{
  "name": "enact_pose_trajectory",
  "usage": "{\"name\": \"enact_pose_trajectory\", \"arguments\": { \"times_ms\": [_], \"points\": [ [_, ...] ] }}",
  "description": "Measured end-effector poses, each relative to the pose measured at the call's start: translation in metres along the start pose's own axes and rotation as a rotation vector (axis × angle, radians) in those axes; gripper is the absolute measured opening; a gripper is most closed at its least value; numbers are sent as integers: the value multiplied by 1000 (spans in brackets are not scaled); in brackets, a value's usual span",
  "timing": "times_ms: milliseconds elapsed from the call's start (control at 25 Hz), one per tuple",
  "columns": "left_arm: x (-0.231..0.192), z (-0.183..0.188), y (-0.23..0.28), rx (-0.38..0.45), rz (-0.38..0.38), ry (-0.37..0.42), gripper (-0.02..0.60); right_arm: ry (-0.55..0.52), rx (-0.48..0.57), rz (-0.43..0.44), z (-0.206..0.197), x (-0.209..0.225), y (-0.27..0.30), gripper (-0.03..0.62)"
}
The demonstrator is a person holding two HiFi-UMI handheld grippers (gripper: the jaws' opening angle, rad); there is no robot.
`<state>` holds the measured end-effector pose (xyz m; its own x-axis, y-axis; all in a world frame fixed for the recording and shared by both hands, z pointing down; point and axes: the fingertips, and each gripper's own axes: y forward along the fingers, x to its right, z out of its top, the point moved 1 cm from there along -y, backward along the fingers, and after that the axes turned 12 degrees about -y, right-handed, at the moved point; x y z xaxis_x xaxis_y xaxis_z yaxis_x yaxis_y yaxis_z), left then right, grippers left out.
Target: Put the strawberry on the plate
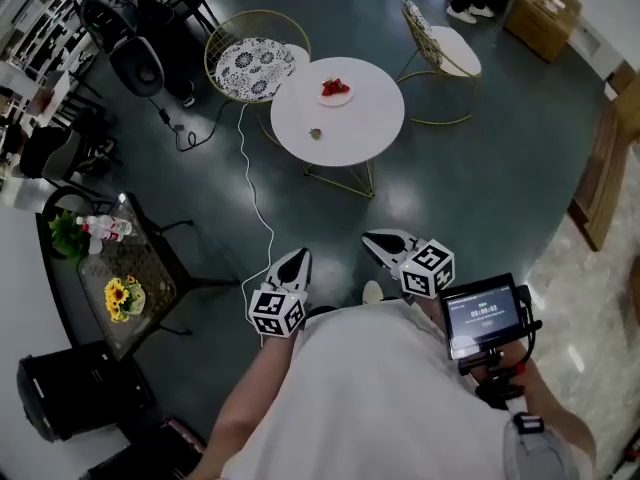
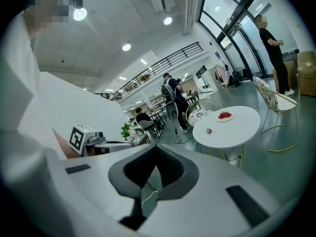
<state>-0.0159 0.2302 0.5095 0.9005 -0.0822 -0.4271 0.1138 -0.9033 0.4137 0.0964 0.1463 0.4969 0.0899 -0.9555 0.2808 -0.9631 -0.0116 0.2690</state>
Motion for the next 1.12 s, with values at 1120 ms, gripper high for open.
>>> {"name": "enact_pose_trajectory", "arguments": {
  "times_ms": [1120],
  "points": [
    [-87,84,73,-45,-103,59,6,12,52,-100,58,64,94,7]
  ]
}}
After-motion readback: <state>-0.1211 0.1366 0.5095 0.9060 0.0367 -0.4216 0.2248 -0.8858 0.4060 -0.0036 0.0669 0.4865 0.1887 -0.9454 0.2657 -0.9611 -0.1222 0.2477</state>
